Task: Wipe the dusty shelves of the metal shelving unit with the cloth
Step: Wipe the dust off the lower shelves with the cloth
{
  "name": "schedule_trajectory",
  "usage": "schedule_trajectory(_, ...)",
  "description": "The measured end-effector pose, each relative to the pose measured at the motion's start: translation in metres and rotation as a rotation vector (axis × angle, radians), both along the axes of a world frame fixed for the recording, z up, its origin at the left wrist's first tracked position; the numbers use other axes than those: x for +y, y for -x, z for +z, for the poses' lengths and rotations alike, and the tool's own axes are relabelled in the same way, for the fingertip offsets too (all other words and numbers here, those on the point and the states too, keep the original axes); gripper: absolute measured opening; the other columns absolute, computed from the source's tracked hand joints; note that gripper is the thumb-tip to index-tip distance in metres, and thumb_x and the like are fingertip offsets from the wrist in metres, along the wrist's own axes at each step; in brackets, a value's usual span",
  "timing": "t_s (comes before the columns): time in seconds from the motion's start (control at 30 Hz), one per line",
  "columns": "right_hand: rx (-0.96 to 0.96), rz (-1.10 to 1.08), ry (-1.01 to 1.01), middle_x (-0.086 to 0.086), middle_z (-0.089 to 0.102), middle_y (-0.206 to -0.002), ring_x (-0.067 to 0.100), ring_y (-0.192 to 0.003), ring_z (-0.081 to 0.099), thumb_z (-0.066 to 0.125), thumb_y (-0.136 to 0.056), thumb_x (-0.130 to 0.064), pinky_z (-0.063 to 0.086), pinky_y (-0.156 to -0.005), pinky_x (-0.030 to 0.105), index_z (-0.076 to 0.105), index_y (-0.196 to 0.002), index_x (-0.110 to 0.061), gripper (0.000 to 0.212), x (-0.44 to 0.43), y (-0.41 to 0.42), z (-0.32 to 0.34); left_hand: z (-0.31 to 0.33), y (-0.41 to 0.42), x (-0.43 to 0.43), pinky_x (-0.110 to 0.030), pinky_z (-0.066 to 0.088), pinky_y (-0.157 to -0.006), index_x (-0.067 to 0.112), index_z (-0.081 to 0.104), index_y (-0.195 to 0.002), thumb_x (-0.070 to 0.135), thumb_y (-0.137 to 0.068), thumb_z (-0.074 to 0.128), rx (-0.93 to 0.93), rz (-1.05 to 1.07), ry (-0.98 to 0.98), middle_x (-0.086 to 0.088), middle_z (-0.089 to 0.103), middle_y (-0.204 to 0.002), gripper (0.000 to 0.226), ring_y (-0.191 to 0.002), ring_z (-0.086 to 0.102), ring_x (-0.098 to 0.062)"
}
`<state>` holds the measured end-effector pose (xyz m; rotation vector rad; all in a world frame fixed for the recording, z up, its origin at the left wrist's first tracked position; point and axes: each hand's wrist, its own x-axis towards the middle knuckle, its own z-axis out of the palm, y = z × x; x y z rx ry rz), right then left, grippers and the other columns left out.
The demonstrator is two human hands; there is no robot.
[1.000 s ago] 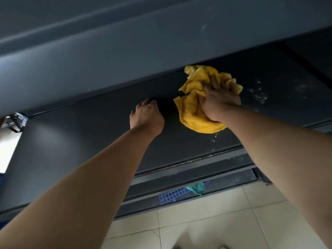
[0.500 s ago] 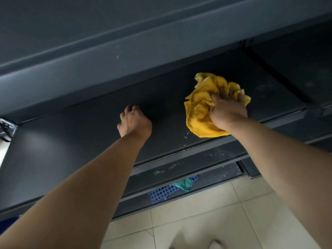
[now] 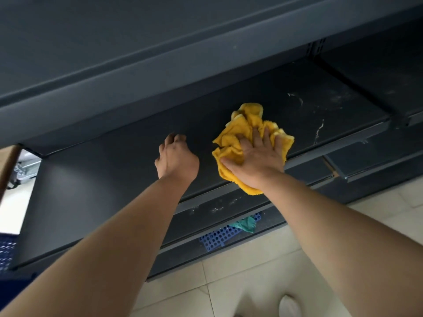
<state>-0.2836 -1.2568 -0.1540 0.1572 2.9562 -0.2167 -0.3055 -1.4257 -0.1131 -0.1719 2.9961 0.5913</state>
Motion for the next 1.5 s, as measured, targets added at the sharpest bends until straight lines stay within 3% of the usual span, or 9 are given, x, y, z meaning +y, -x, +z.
schedule_trajectory(0.13, 0.017, 0.051, 0.009, 0.008, -0.001, -0.162, 0.035, -0.148, -0.009, 0.017, -0.087, -0.073, -0.006, -0.118, 0.053, 0.013, -0.152, -0.032, 0.077, -0.036, -0.008, -0.005, 0.005, -0.006, -0.008, -0.047, 0.035, -0.104, 0.017, 0.039, -0.144, 0.006, -0.091, 0.04, 0.015, -0.019, -0.018, -0.003, 0.035, -0.149, 0.053, -0.134, 0.033, -0.028)
schedule_trajectory(0.3, 0.034, 0.104, 0.018, 0.003, 0.001, -0.163, 0.028, -0.149, -0.006, 0.013, -0.096, -0.059, -0.003, -0.12, 0.05, 0.011, -0.152, -0.032, 0.062, -0.018, -0.006, -0.007, 0.006, -0.008, 0.002, -0.048, 0.036, -0.104, 0.016, 0.038, -0.144, 0.007, -0.093, 0.04, -0.034, -0.065, -0.005, -0.007, 0.04, -0.145, 0.052, -0.133, 0.036, -0.029)
schedule_trajectory(0.6, 0.003, 0.116, -0.014, 0.002, -0.004, -0.162, 0.028, -0.149, -0.009, 0.014, -0.098, -0.054, -0.003, -0.12, 0.05, 0.007, -0.153, -0.03, 0.06, 0.044, 0.031, -0.008, 0.001, 0.011, 0.051, -0.045, 0.036, -0.105, 0.013, 0.039, -0.143, 0.008, -0.092, 0.042, -0.105, -0.097, 0.043, -0.008, 0.04, -0.145, 0.051, -0.134, 0.034, -0.029)
schedule_trajectory(0.97, -0.017, 0.261, -0.002, -0.002, -0.005, -0.162, 0.026, -0.148, -0.012, 0.015, -0.099, -0.054, -0.006, -0.119, 0.049, 0.012, -0.152, -0.031, 0.058, 0.076, 0.14, -0.007, -0.014, 0.069, 0.091, -0.046, 0.036, -0.104, 0.018, 0.033, -0.148, 0.006, -0.09, 0.041, -0.079, 0.027, 0.137, -0.007, 0.036, -0.149, 0.059, -0.136, 0.03, -0.029)
schedule_trajectory(1.17, -0.031, 0.195, -0.008, 0.003, -0.01, -0.162, 0.03, -0.147, -0.014, 0.011, -0.098, -0.056, -0.008, -0.119, 0.05, 0.006, -0.153, -0.029, 0.061, 0.117, 0.183, -0.006, -0.025, 0.083, 0.118, -0.047, 0.036, -0.104, 0.022, 0.027, -0.151, 0.01, -0.091, 0.042, -0.104, -0.013, 0.227, -0.005, 0.034, -0.151, 0.063, -0.136, 0.03, -0.029)
schedule_trajectory(1.5, -0.013, -0.006, -0.03, 0.009, -0.007, -0.162, 0.034, -0.148, -0.007, 0.013, -0.098, -0.057, -0.003, -0.119, 0.05, 0.005, -0.154, -0.026, 0.064, 0.221, 0.186, -0.003, -0.025, 0.103, 0.186, -0.048, 0.034, -0.104, 0.032, 0.025, -0.151, 0.017, -0.095, 0.041, -0.102, -0.087, 0.206, -0.001, 0.028, -0.155, 0.059, -0.138, 0.028, -0.03)
